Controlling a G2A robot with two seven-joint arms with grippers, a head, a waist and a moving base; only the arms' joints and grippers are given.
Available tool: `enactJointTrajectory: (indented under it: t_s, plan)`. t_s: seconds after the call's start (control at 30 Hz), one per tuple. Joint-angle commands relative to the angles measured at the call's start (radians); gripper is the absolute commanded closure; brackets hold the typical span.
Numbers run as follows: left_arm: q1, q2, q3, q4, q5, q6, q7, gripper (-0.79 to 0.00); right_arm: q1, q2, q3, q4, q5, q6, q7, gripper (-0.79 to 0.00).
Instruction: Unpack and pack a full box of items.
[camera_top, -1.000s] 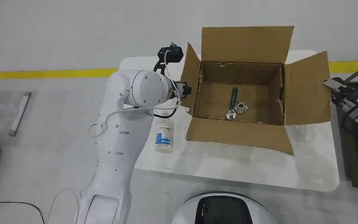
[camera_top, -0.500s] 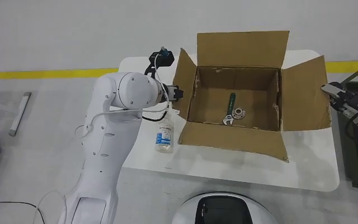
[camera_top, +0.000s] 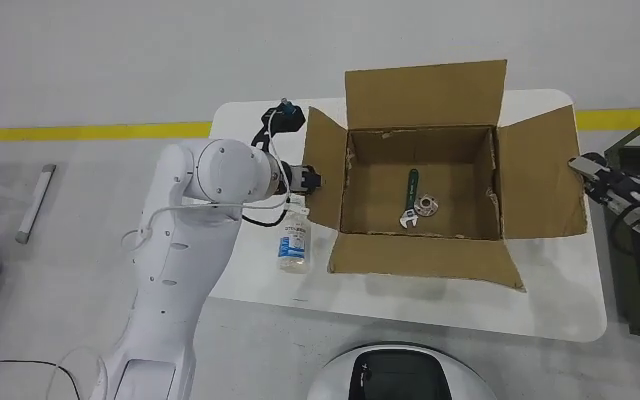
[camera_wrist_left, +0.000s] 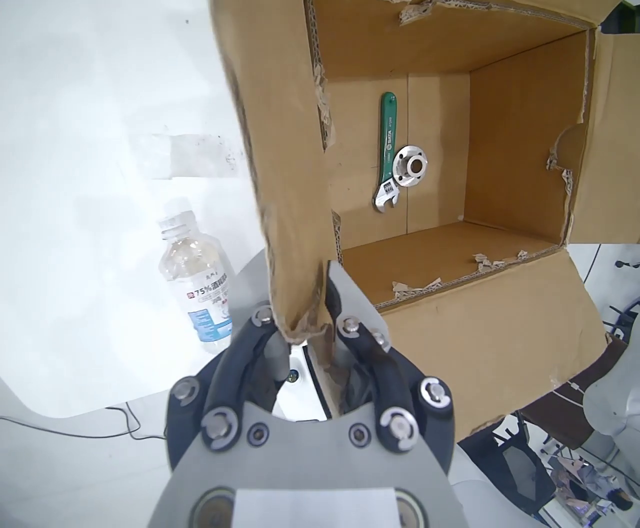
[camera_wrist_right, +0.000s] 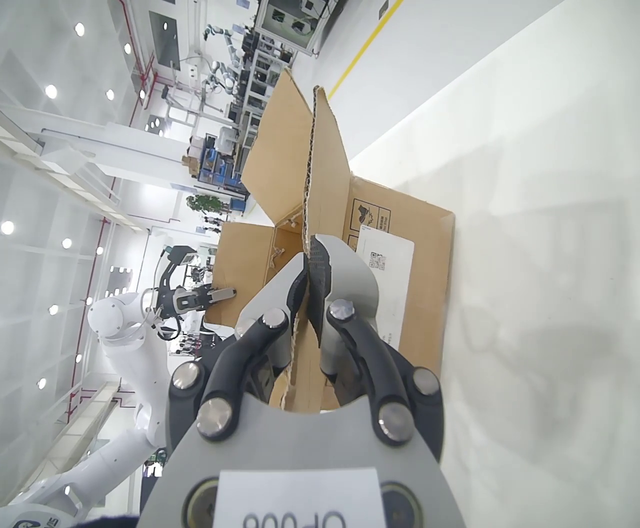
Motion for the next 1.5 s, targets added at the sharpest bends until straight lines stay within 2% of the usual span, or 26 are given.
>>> enactJointTrajectory:
  t_s: [0.0,0.3,0.37,0.5,0.6,0.7,0.8,0.93,1.0,1.17,1.2,1.23,1.27,1.3,1.47]
  plan:
    - [-0.015,0.014,0.016,0.012,0.018,0.000,0.000,-0.785,-0.003,0.001,-0.003,0.004,-0.008,-0.004,-0.002,0.000]
    - [-0.046,0.066,0.039,0.054,0.052,0.000,0.000,-0.785,-0.023,0.004,-0.011,0.014,-0.038,-0.010,-0.011,-0.003]
    - [-0.038,0.077,0.047,0.064,0.061,0.000,0.000,-0.785,-0.028,0.005,-0.013,0.019,-0.047,-0.011,-0.013,-0.080]
    - [-0.026,0.097,0.057,0.058,0.059,0.000,0.000,-0.785,-0.033,0.006,-0.016,0.022,-0.057,-0.010,-0.017,-0.083]
    - [-0.016,0.109,0.068,0.038,0.051,0.000,0.000,-0.785,-0.037,0.007,-0.017,0.022,-0.062,-0.003,-0.021,-0.154]
    - [-0.014,0.118,0.057,0.016,0.048,0.002,0.003,-0.785,-0.037,0.007,-0.013,0.015,-0.049,0.001,-0.031,-0.366]
    - [-0.024,0.122,0.043,-0.016,0.045,0.019,0.019,-0.785,-0.026,0.008,0.005,0.000,-0.027,0.006,-0.057,-0.785]
    - [-0.043,0.125,0.025,-0.046,0.032,0.043,0.043,-0.785,-0.002,0.009,0.036,-0.042,-0.007,0.018,-0.103,-0.785]
    - [-0.040,0.125,0.005,-0.049,-0.003,0.082,0.083,-0.785,0.009,0.010,0.044,-0.069,-0.010,0.020,-0.126,-0.785]
    - [-0.042,0.135,-0.009,-0.063,0.037,0.101,0.102,-0.785,0.061,0.011,0.047,-0.169,-0.014,0.023,-0.202,-0.785]
    - [-0.041,0.136,-0.016,-0.065,0.028,0.109,0.109,-0.785,0.072,0.012,0.040,-0.196,-0.022,0.020,-0.203,-0.422]
    - [-0.041,0.137,-0.022,-0.065,0.025,0.115,0.116,-0.785,0.081,0.014,0.030,-0.211,-0.030,0.021,-0.203,-0.259]
    - [-0.045,0.139,-0.025,-0.067,0.036,0.120,0.120,-0.785,0.090,0.015,0.014,-0.228,-0.037,0.023,-0.197,-0.028]
    - [-0.047,0.140,-0.025,-0.066,0.042,0.120,0.121,-0.785,0.100,0.016,-0.005,-0.246,-0.042,0.022,-0.189,0.000]
    - [-0.047,0.140,-0.025,-0.066,0.042,0.120,0.121,-0.785,0.135,0.022,-0.146,-0.293,-0.142,0.009,-0.142,0.000]
